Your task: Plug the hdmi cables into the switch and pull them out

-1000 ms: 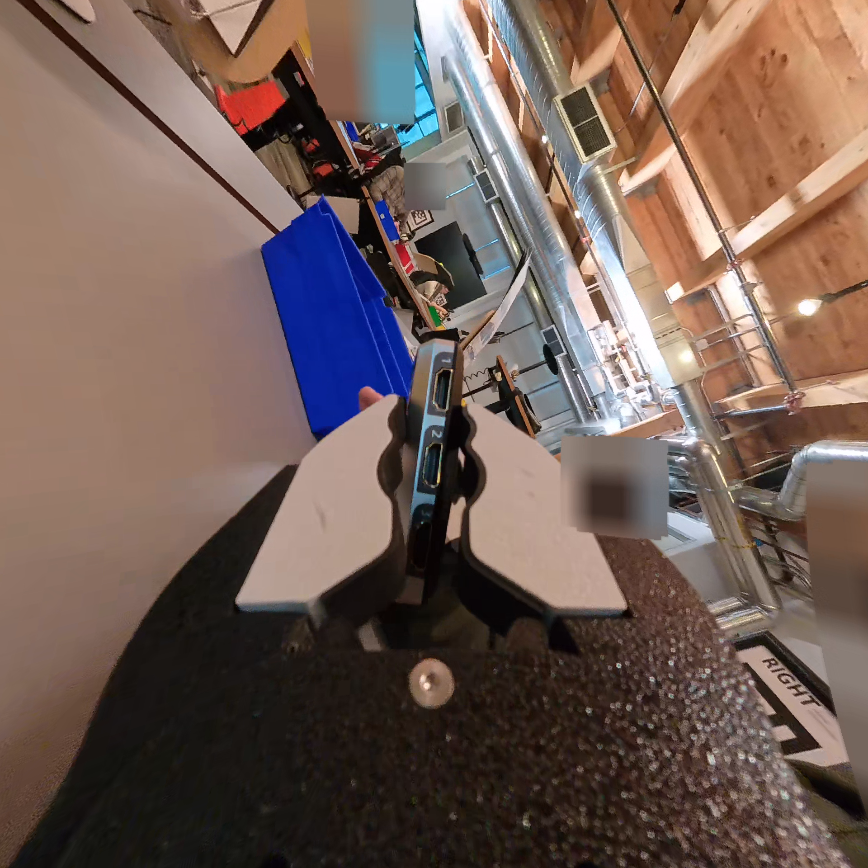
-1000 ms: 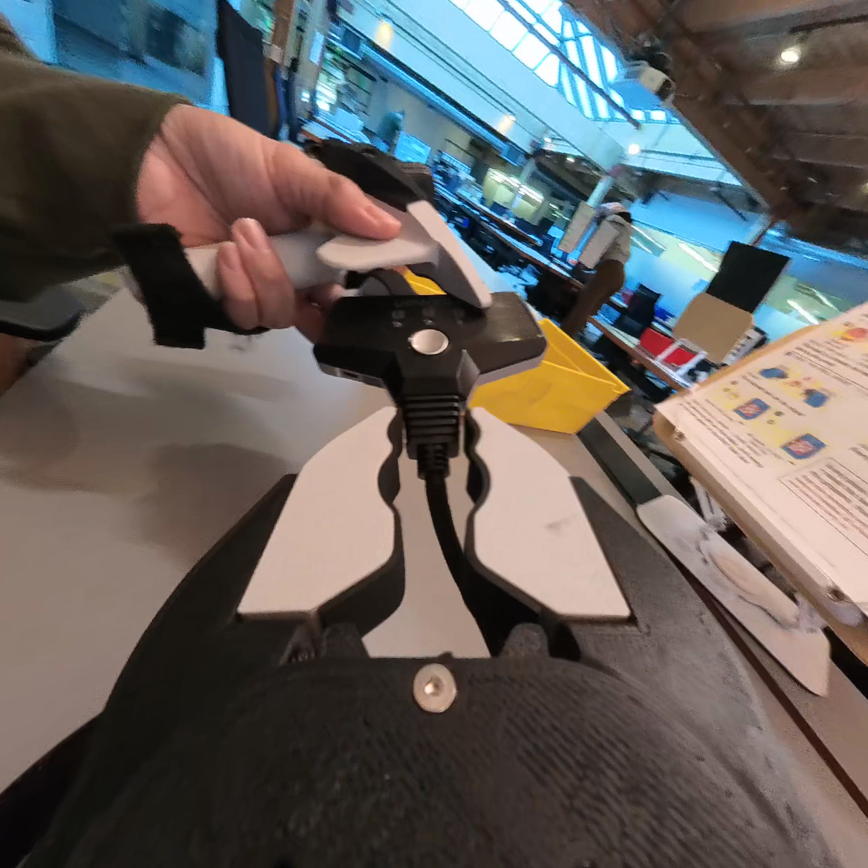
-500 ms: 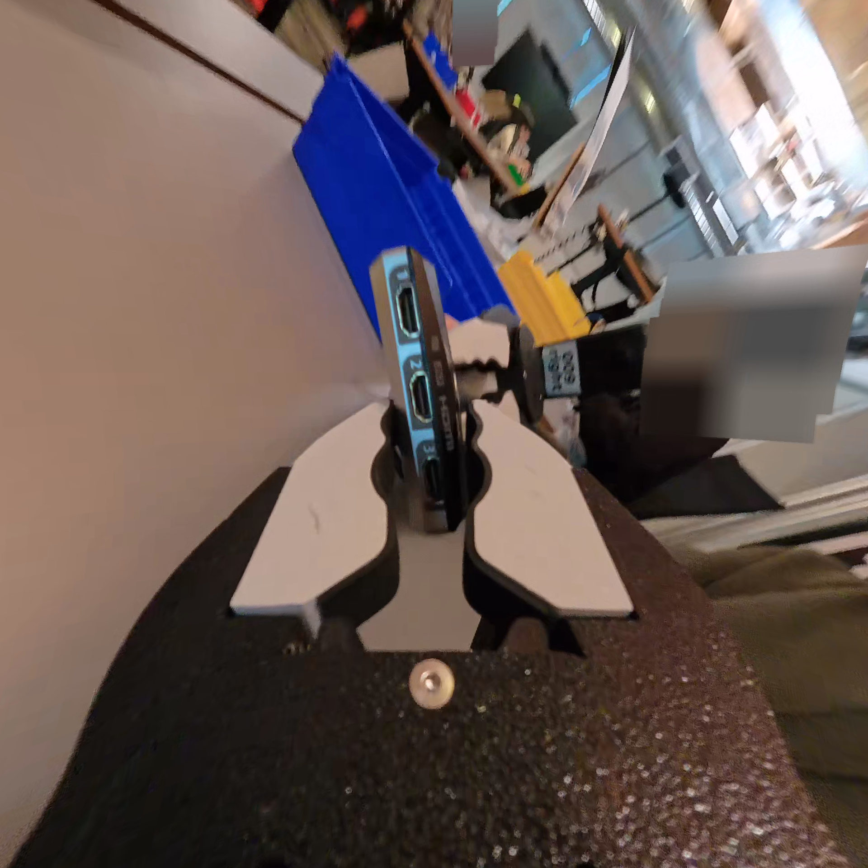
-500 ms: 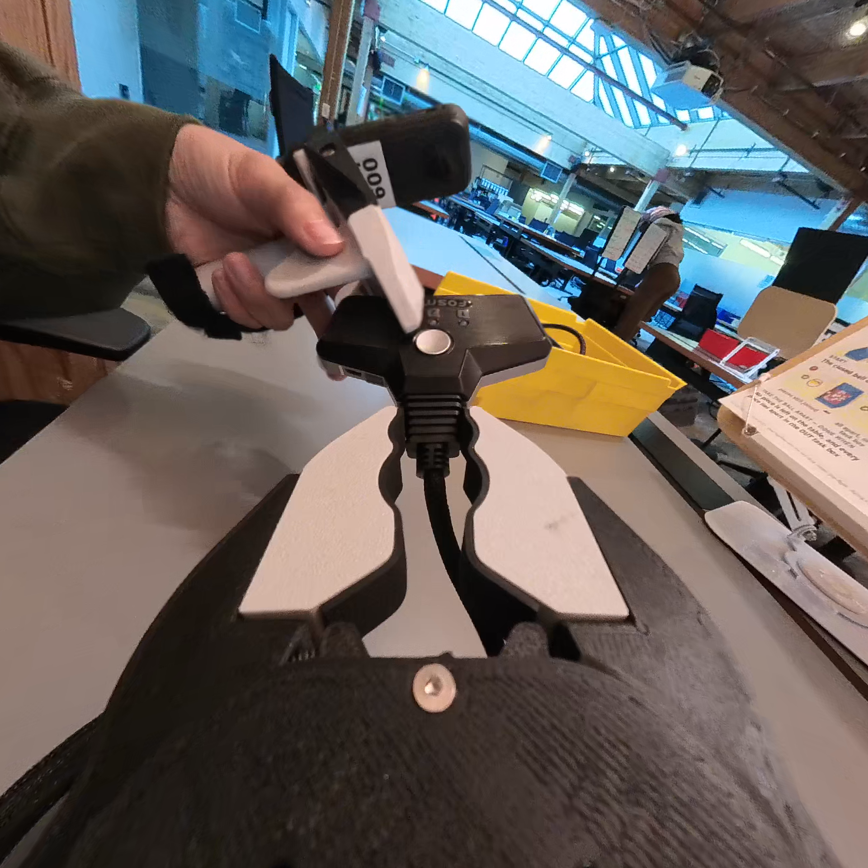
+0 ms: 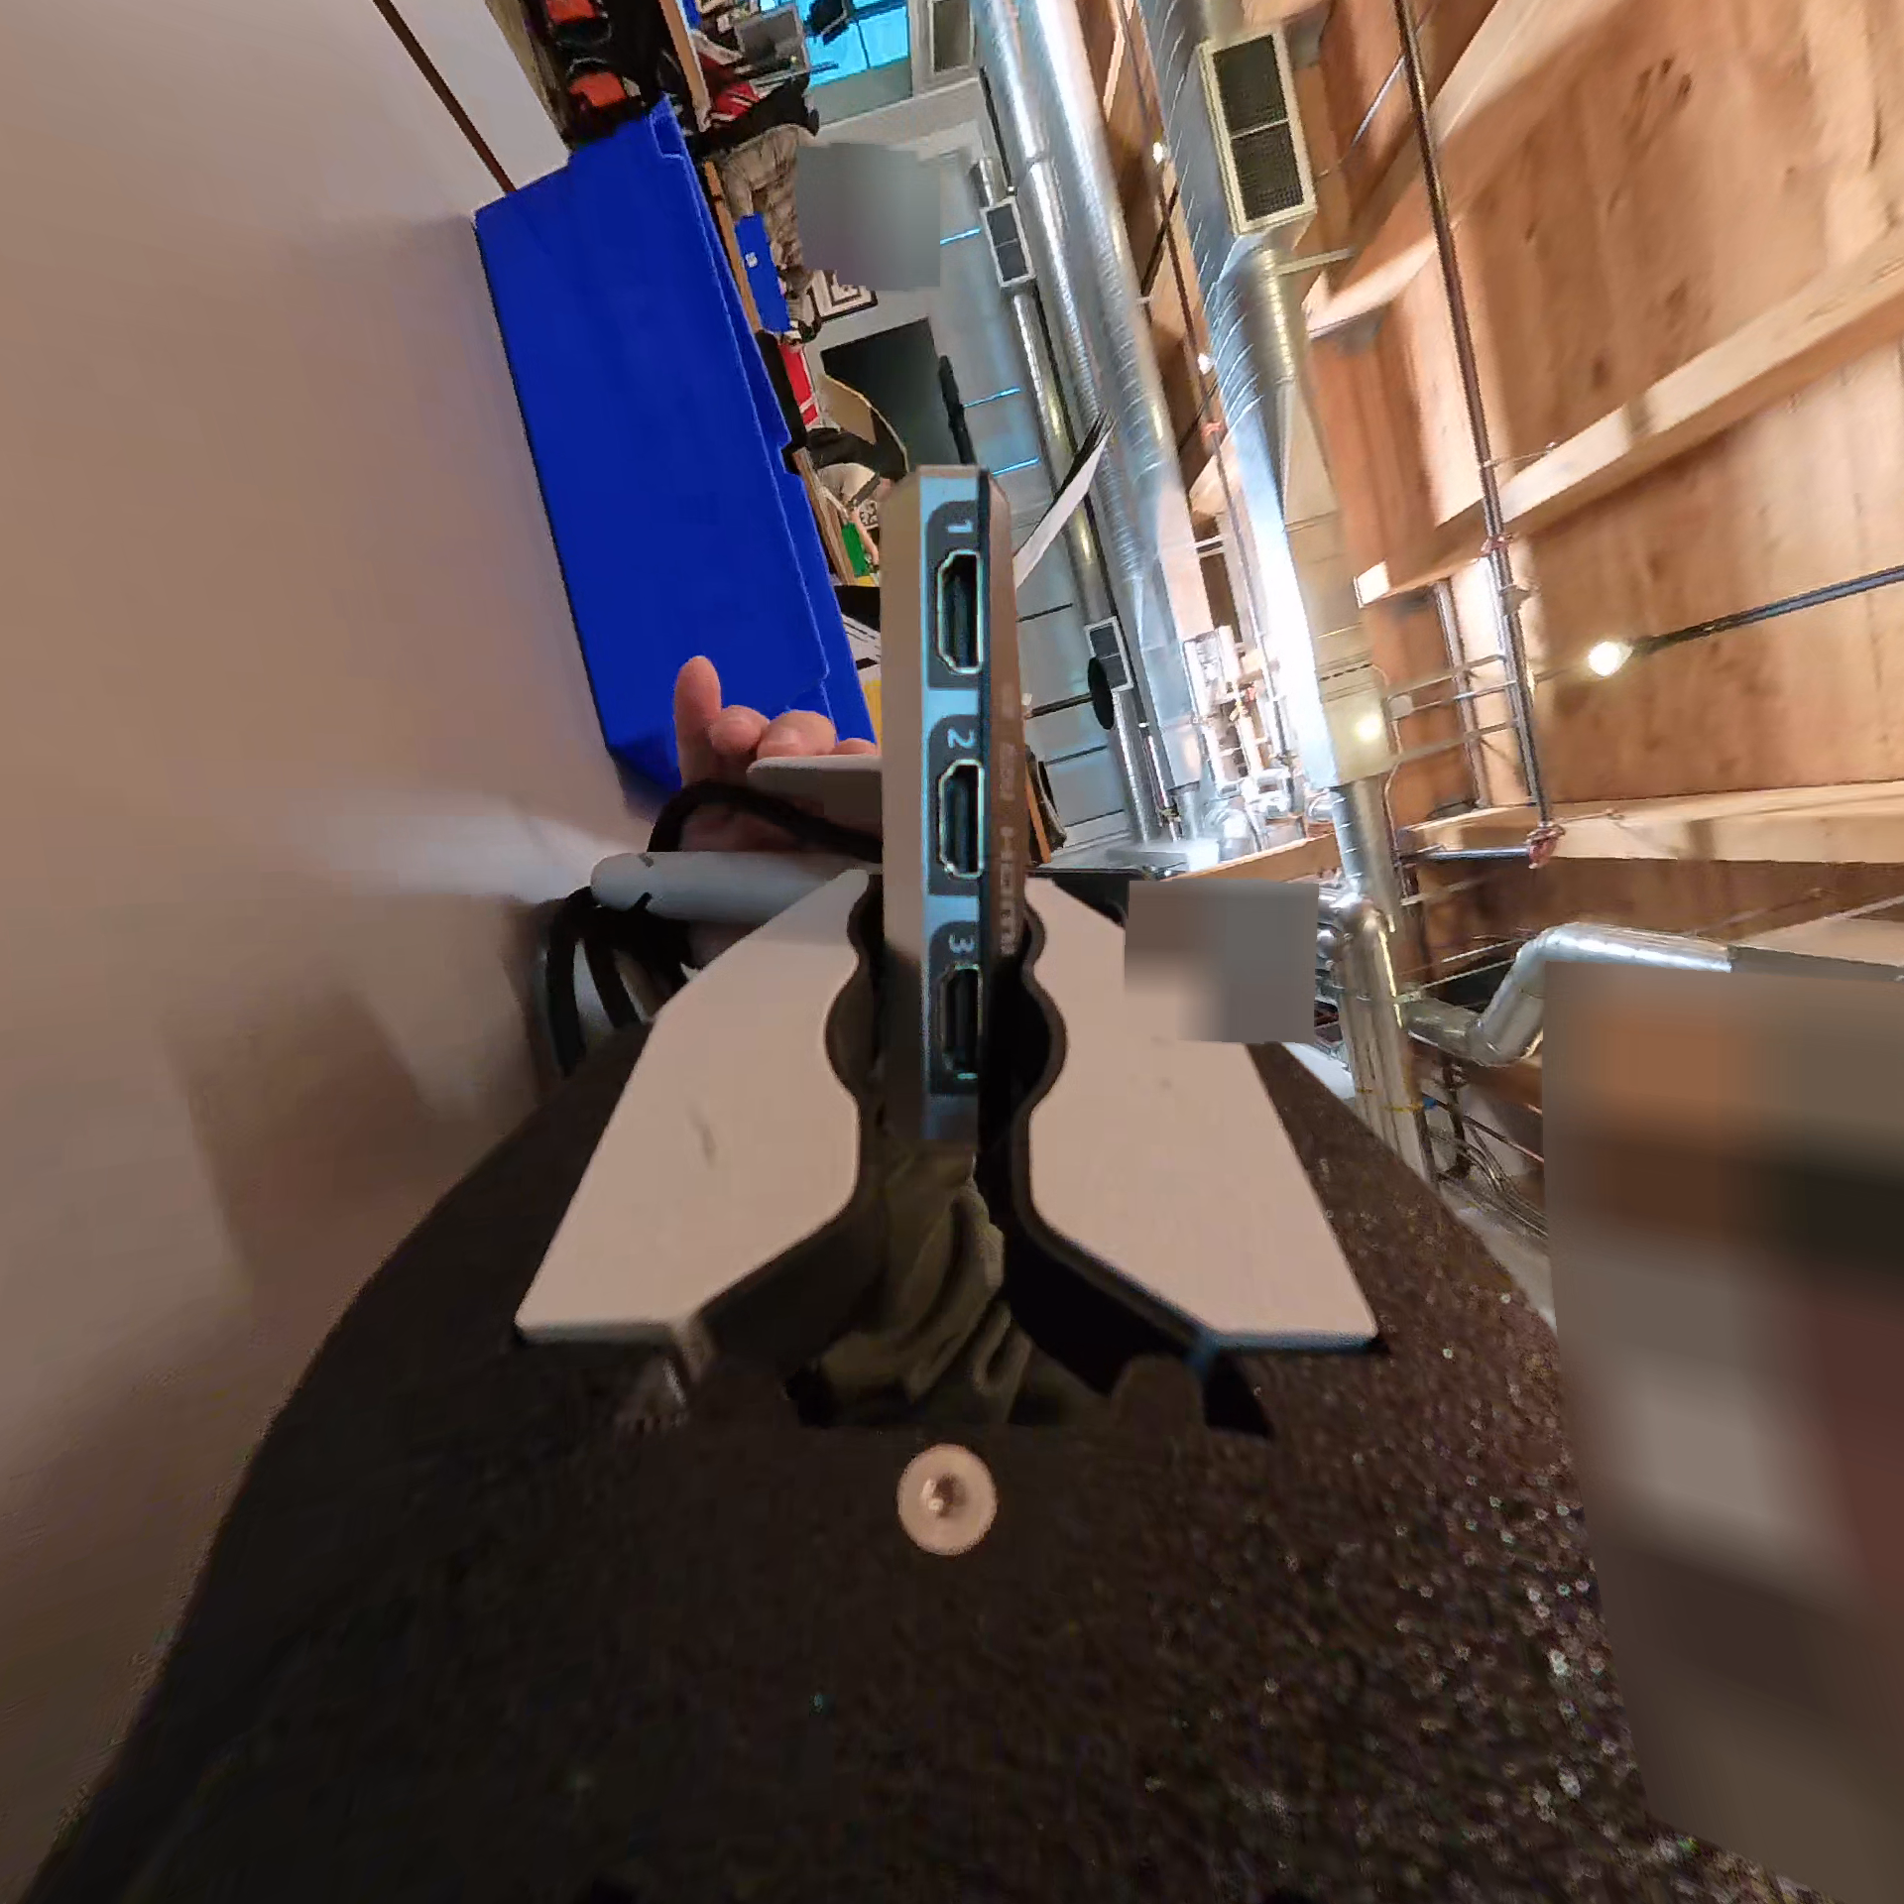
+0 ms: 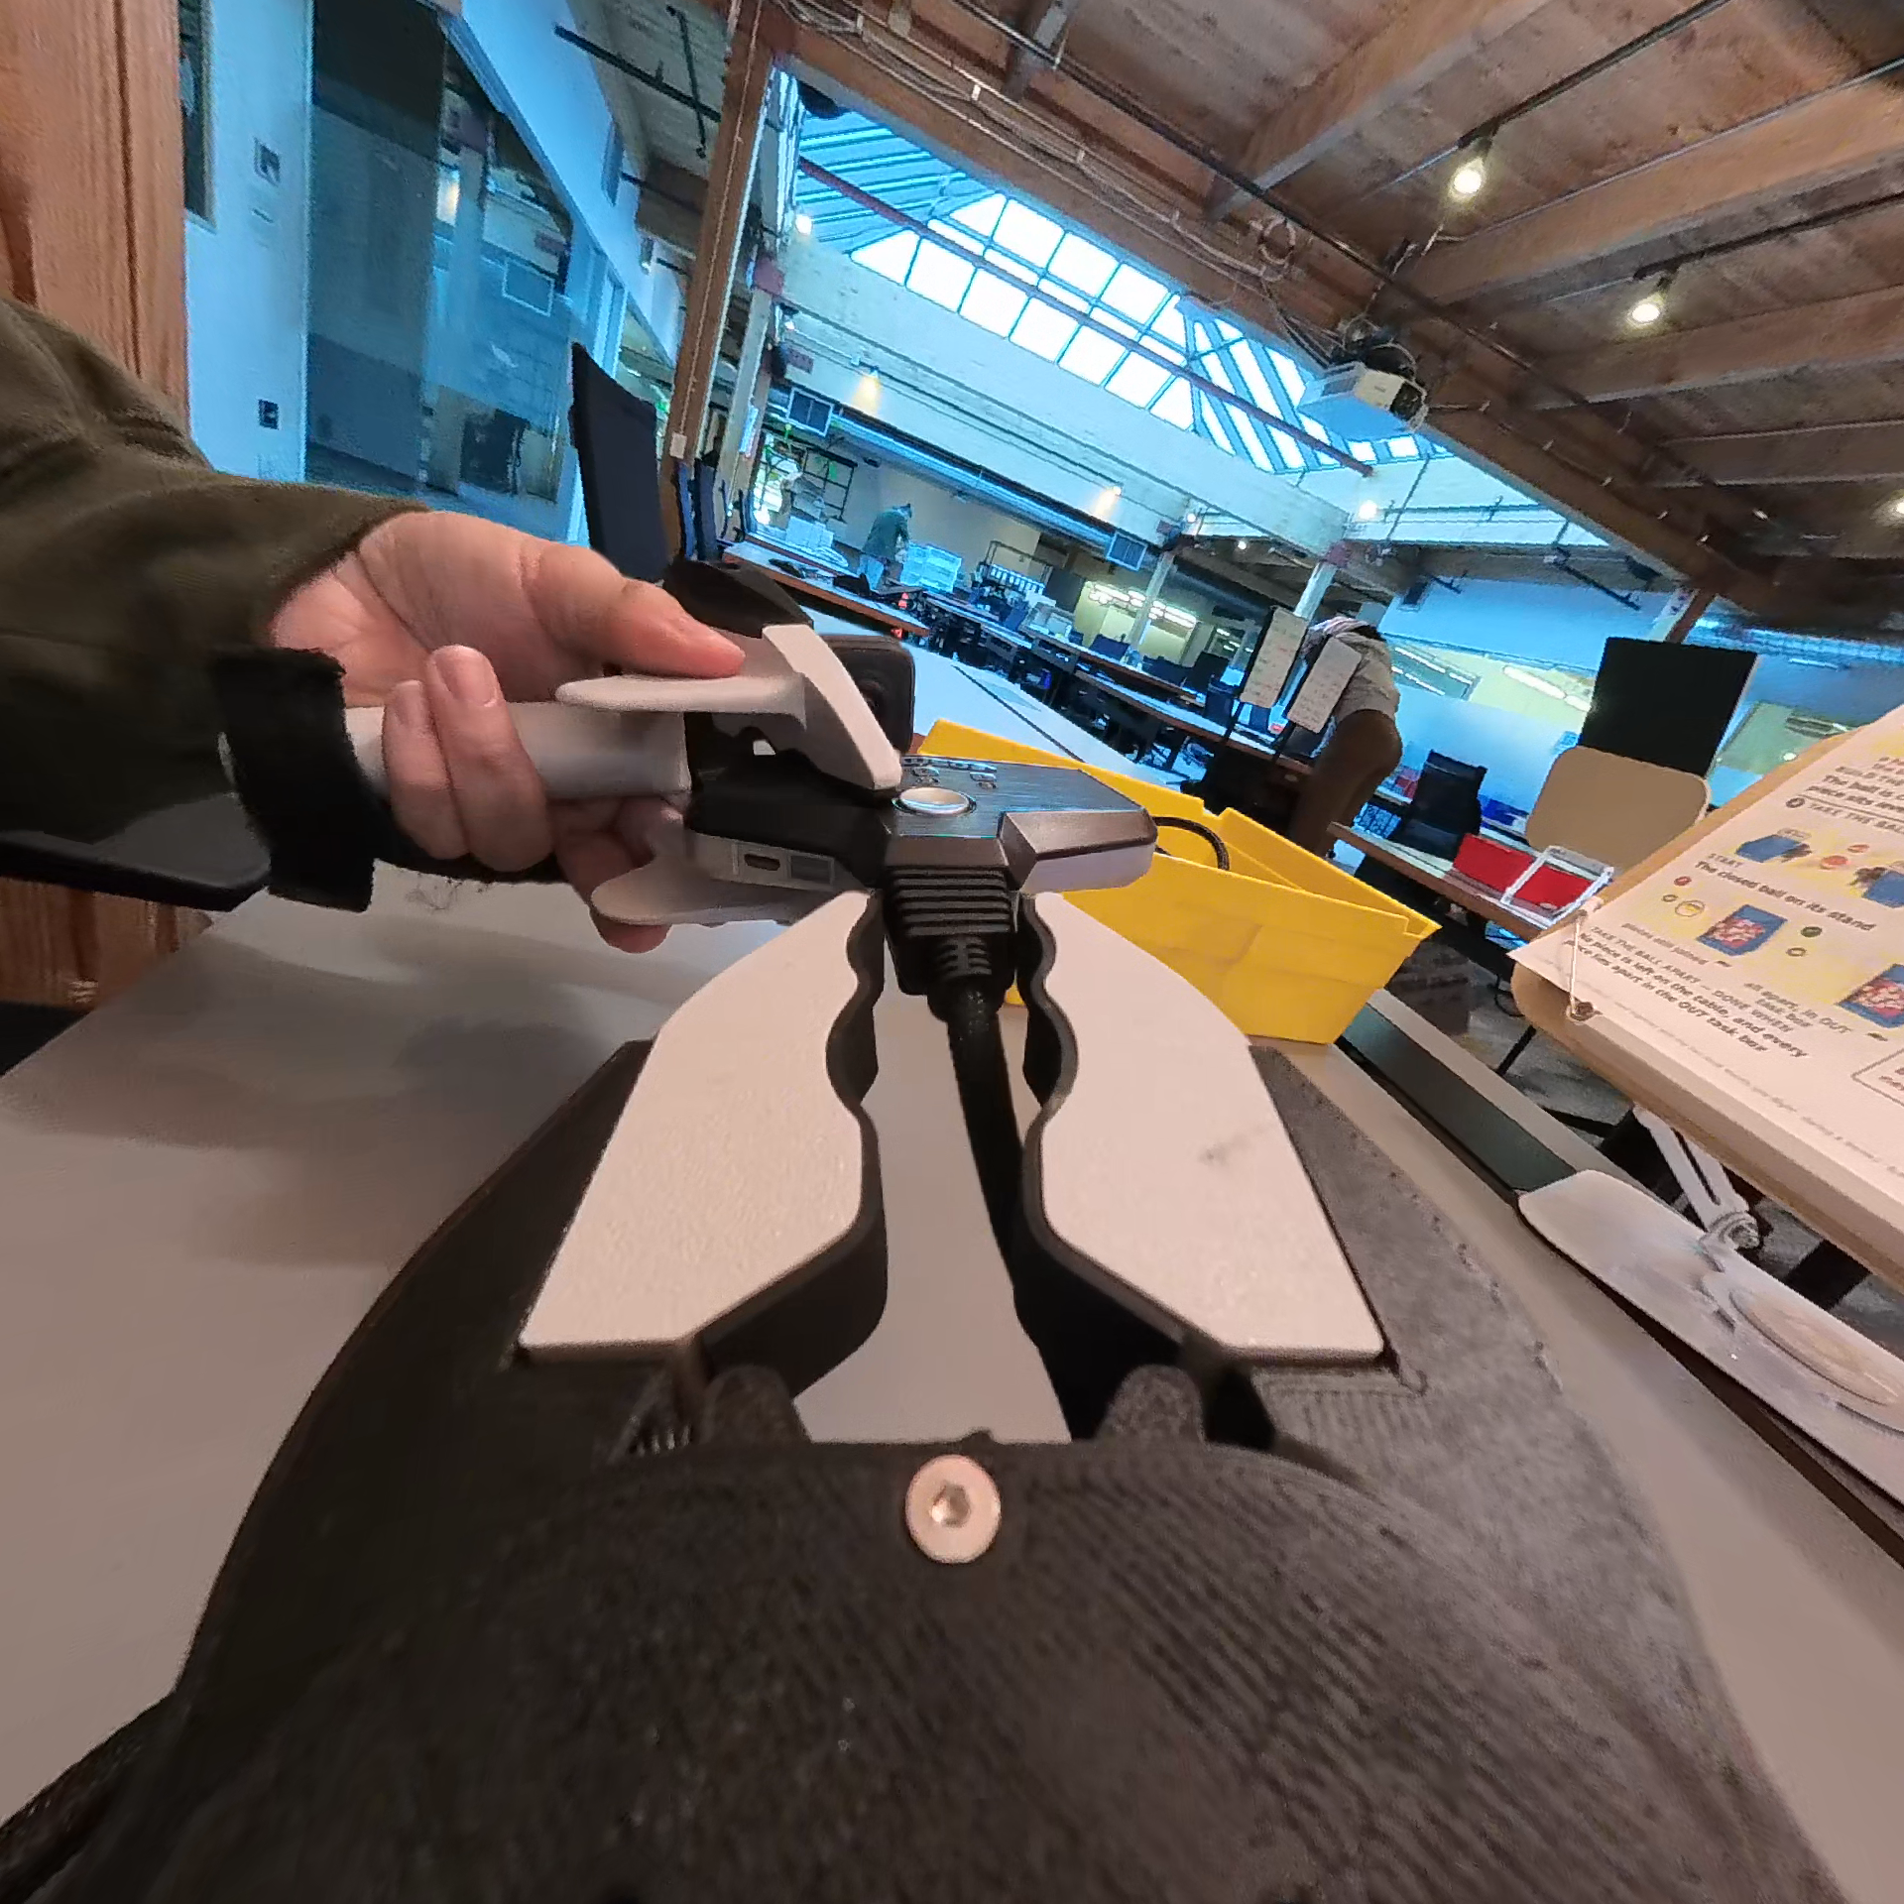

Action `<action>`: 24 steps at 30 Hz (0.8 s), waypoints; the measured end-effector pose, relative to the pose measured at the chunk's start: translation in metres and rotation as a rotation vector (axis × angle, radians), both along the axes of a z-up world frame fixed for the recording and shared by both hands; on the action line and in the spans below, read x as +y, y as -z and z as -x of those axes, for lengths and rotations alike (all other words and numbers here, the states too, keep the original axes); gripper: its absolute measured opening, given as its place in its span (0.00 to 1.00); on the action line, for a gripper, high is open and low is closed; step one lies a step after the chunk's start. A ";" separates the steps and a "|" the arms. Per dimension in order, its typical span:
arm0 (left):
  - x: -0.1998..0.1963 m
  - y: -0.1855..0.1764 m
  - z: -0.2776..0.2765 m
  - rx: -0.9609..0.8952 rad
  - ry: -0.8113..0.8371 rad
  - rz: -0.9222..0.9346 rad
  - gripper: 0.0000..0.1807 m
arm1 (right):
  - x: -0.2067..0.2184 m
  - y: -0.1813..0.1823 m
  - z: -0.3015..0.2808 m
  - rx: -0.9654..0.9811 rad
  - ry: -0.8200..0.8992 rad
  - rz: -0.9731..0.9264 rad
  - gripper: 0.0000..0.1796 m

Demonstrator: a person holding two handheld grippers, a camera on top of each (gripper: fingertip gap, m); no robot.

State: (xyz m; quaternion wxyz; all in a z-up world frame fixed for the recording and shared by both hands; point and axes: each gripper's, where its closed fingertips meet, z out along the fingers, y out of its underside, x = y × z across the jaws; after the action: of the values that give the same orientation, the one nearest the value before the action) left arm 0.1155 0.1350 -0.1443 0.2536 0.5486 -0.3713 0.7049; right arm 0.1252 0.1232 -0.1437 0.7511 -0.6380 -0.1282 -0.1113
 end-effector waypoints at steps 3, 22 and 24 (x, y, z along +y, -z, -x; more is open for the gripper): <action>-0.001 -0.002 0.002 -0.029 0.017 -0.025 0.12 | -0.001 -0.001 0.002 0.005 -0.014 -0.014 0.13; 0.137 -0.038 -0.030 -0.453 -0.383 -1.070 0.18 | -0.024 -0.016 -0.023 0.239 -0.053 -0.152 0.12; 0.190 -0.020 -0.038 -0.419 -0.344 -1.466 0.20 | -0.025 -0.016 -0.023 0.254 -0.075 -0.154 0.12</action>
State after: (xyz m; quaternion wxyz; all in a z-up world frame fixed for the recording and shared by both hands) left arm 0.1533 0.3251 -0.1245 -0.3616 0.4814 -0.6922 0.3980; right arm 0.1481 0.0987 -0.1279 0.8118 -0.5819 -0.0473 -0.0111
